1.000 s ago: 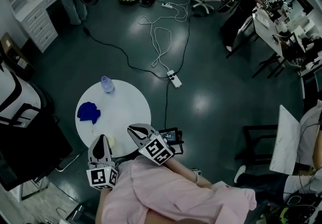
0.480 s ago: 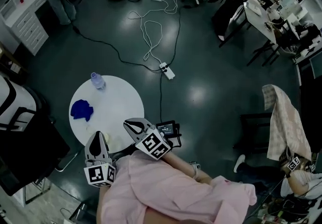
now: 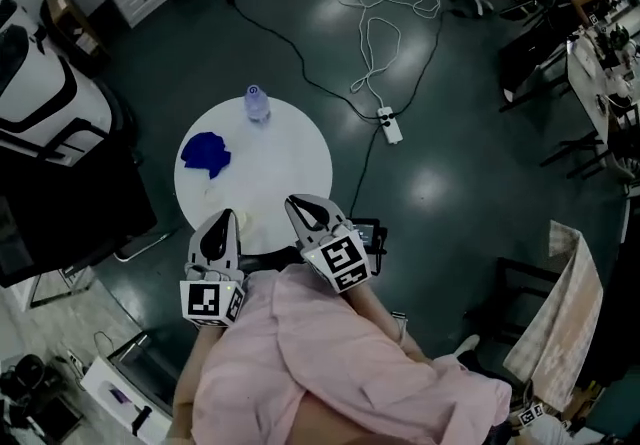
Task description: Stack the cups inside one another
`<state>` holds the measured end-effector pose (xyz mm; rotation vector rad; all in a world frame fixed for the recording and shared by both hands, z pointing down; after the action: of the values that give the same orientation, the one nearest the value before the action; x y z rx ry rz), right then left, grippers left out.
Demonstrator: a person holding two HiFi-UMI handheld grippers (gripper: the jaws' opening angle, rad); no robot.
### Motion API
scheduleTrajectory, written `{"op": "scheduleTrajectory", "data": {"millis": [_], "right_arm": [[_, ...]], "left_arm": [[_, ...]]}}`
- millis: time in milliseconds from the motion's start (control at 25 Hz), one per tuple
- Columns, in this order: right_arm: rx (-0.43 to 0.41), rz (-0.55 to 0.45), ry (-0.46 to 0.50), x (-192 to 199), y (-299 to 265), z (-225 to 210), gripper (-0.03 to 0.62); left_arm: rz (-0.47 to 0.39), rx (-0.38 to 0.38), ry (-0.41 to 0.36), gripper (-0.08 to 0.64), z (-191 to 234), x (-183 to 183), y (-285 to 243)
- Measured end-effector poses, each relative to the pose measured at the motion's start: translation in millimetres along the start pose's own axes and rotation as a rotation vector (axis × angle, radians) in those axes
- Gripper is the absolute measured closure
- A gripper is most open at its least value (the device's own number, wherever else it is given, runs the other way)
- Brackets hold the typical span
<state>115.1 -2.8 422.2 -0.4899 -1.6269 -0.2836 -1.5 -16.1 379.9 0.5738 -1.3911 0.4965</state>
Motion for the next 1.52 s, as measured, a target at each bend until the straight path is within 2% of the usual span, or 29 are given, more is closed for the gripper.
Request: {"op": "scheduleTrajectory", "data": {"millis": [480, 880, 1120, 1520], "right_arm": [[-0.106, -0.091, -0.095, -12.9, -22.5, 9.0, 0.555], [-0.179, -0.062, -0.079, -11.0, -39.0, 19.0, 0.555], [-0.212, -0.056, -0.072, -16.5, -44.9, 22.9, 0.554], [-0.169, -0.045, -0.068, -6.4, -36.1, 18.6, 0.554]], "left_arm": [[-0.047, -0.181, 0.012, 0.551, 33.9, -4.1, 27.3], [-0.082, -0.302, 0.036, 0.551, 50.4, -5.9, 48.1], [-0.096, -0.323, 0.031, 0.551, 52.2, -10.8, 50.3], [-0.085, -0.279, 0.057, 0.551, 47.3, 2.9, 46.5]]}}
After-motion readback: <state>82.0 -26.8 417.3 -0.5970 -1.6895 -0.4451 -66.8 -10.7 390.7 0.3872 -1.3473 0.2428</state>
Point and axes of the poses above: the fingertips, and each gripper's own axes: y backward along the fingers, z to its left, x out of its underside, the point moved 1 cm from there along y, backward along the fingers, and after that the axes turned 15 degrees about -z, right-handed, at the moved point
